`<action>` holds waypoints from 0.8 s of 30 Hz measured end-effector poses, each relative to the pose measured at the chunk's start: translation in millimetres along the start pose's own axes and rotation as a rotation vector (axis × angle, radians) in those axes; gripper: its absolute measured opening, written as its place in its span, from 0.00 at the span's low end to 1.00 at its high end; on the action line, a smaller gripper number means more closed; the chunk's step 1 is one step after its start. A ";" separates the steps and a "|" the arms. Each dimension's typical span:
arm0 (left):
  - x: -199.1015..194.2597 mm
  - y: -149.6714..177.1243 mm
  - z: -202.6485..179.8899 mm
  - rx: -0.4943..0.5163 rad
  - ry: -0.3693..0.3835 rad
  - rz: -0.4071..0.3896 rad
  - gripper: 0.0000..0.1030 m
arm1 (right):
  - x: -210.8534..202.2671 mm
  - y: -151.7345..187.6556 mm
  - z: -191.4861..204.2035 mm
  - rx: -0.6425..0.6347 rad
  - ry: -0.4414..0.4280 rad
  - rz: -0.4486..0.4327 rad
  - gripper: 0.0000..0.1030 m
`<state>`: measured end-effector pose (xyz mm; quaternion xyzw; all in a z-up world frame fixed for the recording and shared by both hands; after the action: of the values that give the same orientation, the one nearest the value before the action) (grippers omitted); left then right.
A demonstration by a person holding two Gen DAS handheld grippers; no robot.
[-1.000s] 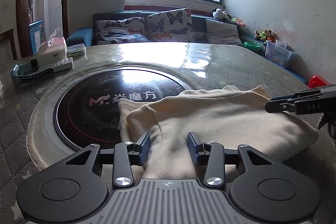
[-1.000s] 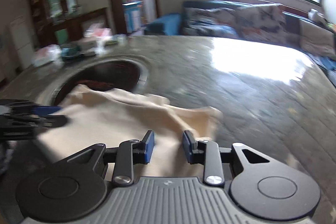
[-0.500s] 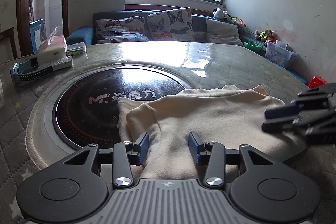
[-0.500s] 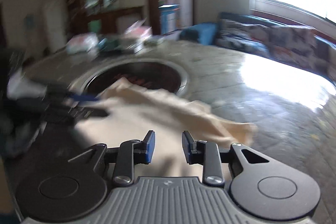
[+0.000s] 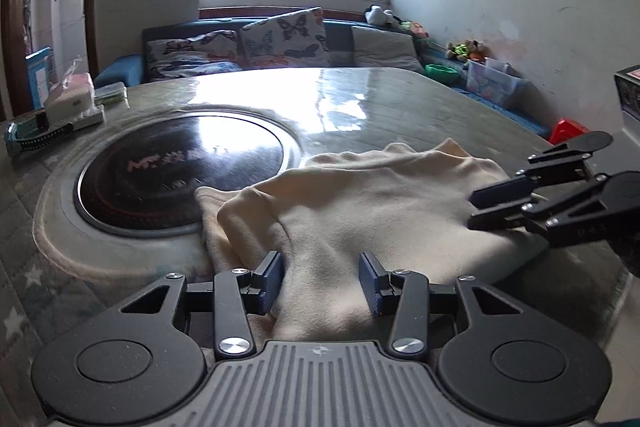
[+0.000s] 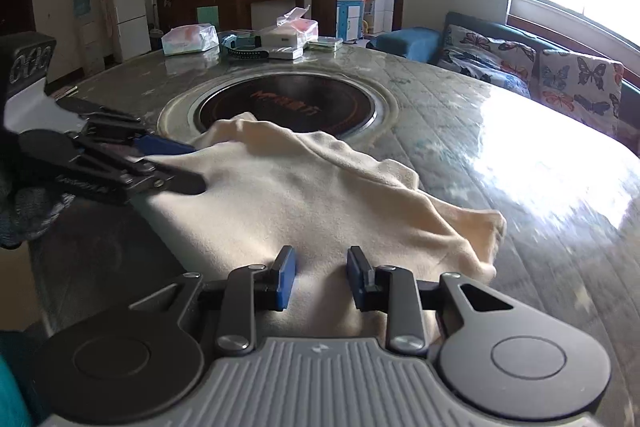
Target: Fold clothes
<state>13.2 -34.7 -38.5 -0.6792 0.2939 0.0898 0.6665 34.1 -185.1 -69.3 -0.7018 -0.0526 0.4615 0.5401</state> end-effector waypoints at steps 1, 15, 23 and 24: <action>-2.3 1.7 -3.5 0.001 0.006 0.001 0.44 | -4.8 2.7 -0.7 0.013 0.001 0.002 0.27; -9.8 -11.7 -10.5 0.022 -0.013 -0.013 0.47 | 31.6 -19.0 -52.9 0.166 0.140 0.036 0.26; -6.5 -20.9 -30.5 0.029 0.028 -0.028 0.49 | 8.9 -25.9 -53.8 0.152 0.146 -0.032 0.28; -4.6 -20.5 -34.7 0.033 0.038 -0.026 0.49 | 2.6 -23.5 -51.3 0.143 0.148 -0.035 0.32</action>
<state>10.7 -67.9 -15.3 -0.6734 0.2992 0.0632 0.6731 81.7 -210.4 -52.3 -0.6926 0.0083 0.4016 0.5991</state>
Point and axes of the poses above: each gripper's, at about its wrist camera, not at the fingertips, and x roughly the way its jaws point, z to its left, y to its underside, the point moved 10 cm from there along x, roughly the way its jaws point, and after that the axes turned 5 degrees about -z, right-handed, at the moved point
